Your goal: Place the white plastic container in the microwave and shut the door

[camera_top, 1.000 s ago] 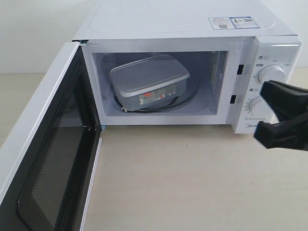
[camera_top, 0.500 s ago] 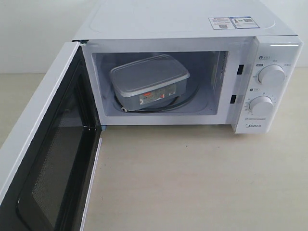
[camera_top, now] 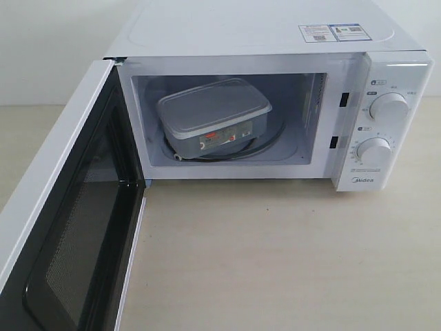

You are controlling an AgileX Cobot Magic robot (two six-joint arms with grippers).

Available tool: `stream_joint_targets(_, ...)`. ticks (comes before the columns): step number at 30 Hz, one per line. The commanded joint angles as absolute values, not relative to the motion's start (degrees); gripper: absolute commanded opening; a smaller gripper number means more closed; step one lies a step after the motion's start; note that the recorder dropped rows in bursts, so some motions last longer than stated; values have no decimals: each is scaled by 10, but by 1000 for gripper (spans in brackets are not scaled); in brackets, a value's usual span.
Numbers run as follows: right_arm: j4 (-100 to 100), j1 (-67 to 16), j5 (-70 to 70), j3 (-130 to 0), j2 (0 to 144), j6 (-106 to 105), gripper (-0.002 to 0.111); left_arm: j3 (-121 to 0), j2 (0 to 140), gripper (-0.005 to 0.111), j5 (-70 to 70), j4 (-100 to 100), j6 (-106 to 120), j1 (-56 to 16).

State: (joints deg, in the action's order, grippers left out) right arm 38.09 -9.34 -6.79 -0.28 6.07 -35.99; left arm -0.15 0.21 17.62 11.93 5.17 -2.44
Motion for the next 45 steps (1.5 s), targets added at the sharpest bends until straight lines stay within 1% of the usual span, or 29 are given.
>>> stream_joint_targets(1,380,-92,-31,0,59,-364,0,0,0,4,175,126,47,-23)
stream_joint_targets(4,367,-92,-29,0,53,-361,0,0,0,4,175,126,47,-23)
stream_joint_targets(6,259,-92,-13,0,38,-312,0,0,0,4,175,126,47,-23)
stream_joint_targets(9,117,-92,-9,0,20,-185,0,0,0,4,175,126,47,-23)
stream_joint_targets(13,17,-92,-8,0,4,-69,0,0,0,4,175,126,47,-23)
stream_joint_targets(22,16,-92,33,0,0,-53,0,0,0,4,175,126,47,-23)
stream_joint_targets(29,-36,-92,90,0,0,17,0,0,0,4,175,126,47,-23)
stream_joint_targets(45,-36,-92,160,0,0,20,0,0,0,4,175,126,47,-23)
